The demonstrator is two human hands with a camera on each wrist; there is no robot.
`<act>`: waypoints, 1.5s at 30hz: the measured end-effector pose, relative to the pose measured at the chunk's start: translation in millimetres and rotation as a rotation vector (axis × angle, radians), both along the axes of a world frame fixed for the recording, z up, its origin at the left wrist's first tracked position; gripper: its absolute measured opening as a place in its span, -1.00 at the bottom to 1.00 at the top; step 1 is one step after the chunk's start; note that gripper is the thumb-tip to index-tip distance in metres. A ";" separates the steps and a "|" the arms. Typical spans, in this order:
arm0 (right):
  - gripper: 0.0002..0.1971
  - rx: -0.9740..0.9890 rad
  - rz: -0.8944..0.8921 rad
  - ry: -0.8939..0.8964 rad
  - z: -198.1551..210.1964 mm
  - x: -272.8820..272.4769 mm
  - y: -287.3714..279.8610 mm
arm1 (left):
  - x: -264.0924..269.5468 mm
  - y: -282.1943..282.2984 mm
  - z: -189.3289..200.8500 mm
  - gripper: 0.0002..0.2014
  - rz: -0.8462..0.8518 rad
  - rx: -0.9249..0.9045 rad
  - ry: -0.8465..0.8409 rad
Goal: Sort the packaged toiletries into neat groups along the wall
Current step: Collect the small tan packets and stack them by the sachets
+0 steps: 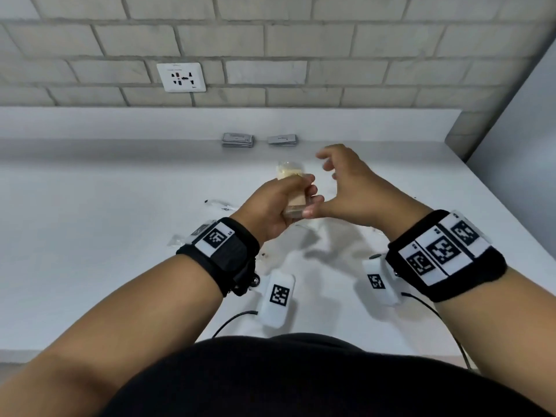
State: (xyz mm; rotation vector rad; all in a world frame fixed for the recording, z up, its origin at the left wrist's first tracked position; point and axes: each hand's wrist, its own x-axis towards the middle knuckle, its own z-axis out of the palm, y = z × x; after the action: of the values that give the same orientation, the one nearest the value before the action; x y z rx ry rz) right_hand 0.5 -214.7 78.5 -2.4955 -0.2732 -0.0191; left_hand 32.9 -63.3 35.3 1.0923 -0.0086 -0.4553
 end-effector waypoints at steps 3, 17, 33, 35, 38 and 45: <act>0.21 -0.223 0.265 -0.093 1.5 11.2 10.8 | 0.0 -8.7 3.1 -0.85 -0.074 0.110 -0.047; -0.43 0.590 -0.038 0.145 -20.0 62.5 5.6 | 41.6 -2.0 -8.1 -0.92 0.128 -0.127 -0.030; -0.92 1.011 -0.454 0.575 -54.2 202.7 -35.8 | 172.4 -52.4 -38.2 -0.88 0.099 0.299 0.071; -0.95 0.964 -0.527 0.621 -64.6 229.8 -41.1 | 194.3 -59.6 -47.6 -0.82 0.183 0.353 0.083; -0.90 0.878 -0.600 0.642 -79.1 266.6 -42.1 | 224.8 -66.9 -59.0 -0.77 0.181 0.443 0.067; -0.88 0.677 -0.626 0.681 -91.4 337.7 -40.8 | 291.4 -75.7 -75.2 -0.71 0.171 0.596 0.066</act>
State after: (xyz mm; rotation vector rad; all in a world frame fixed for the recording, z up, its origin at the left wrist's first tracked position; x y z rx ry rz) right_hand 338.2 -255.5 -12.9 -1.6905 0.6858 0.4027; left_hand 324.3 -139.0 -39.9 1.6460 0.2927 -0.3446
